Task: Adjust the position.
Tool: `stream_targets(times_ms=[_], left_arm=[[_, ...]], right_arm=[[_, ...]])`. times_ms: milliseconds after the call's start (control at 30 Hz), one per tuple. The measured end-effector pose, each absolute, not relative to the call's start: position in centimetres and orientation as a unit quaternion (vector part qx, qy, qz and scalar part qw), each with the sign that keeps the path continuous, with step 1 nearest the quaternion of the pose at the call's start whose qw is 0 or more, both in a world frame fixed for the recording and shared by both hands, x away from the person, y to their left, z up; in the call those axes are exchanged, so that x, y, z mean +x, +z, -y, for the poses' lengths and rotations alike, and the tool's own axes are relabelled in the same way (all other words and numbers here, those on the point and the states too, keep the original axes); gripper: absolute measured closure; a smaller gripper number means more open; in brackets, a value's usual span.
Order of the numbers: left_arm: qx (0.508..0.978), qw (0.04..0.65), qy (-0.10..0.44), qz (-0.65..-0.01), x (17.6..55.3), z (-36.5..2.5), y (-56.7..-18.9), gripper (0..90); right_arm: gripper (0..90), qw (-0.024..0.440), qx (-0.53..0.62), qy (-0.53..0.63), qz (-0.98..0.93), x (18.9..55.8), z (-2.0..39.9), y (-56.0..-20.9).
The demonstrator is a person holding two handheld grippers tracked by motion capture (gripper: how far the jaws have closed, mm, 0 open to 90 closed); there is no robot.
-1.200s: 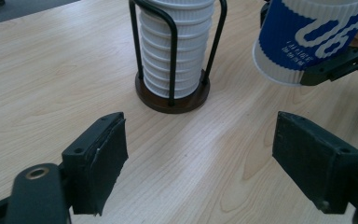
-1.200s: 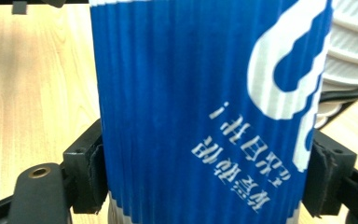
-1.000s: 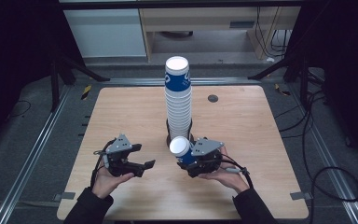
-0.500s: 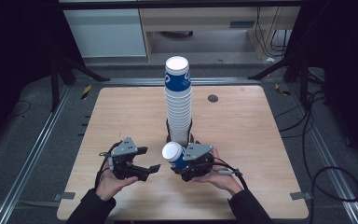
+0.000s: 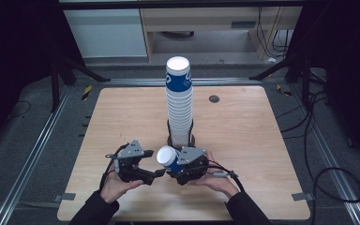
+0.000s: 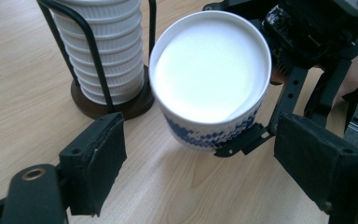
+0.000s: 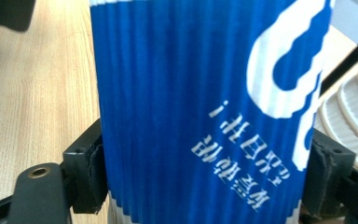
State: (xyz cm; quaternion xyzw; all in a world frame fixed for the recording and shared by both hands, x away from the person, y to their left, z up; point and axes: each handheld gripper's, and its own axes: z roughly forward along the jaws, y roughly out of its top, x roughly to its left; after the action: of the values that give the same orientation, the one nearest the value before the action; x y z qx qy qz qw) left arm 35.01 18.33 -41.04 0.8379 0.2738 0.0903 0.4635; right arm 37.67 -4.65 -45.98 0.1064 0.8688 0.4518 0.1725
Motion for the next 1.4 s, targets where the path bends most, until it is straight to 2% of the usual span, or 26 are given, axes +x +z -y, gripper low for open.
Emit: stream_targets(times_ms=[533, 833, 1067, 1233, 1400], left_arm=[[0.845, 0.454, 0.088, -0.270, 35.0, -17.5, -41.5, 16.8], [0.843, 0.456, 0.087, -0.271, 35.0, -17.5, -41.6, 24.3], [0.842, 0.457, 0.085, -0.273, 34.9, -17.4, -41.6, 25.3], [0.840, 0.462, 0.087, -0.271, 34.8, -17.5, -41.5, 26.0], [0.833, 0.472, 0.098, -0.273, 34.8, -17.9, -41.2, 26.2]], right_arm=[[19.9, 0.166, 0.080, 0.458, -0.870, 37.0, 3.0, -46.4], [19.9, 0.163, 0.075, 0.459, -0.870, 36.8, 2.6, -46.4], [19.2, 0.159, 0.079, 0.456, -0.872, 36.8, 2.5, -46.5], [16.5, 0.153, 0.087, 0.459, -0.871, 36.9, 2.5, -46.4], [9.1, 0.143, 0.107, 0.467, -0.866, 37.2, 3.0, -46.0]])
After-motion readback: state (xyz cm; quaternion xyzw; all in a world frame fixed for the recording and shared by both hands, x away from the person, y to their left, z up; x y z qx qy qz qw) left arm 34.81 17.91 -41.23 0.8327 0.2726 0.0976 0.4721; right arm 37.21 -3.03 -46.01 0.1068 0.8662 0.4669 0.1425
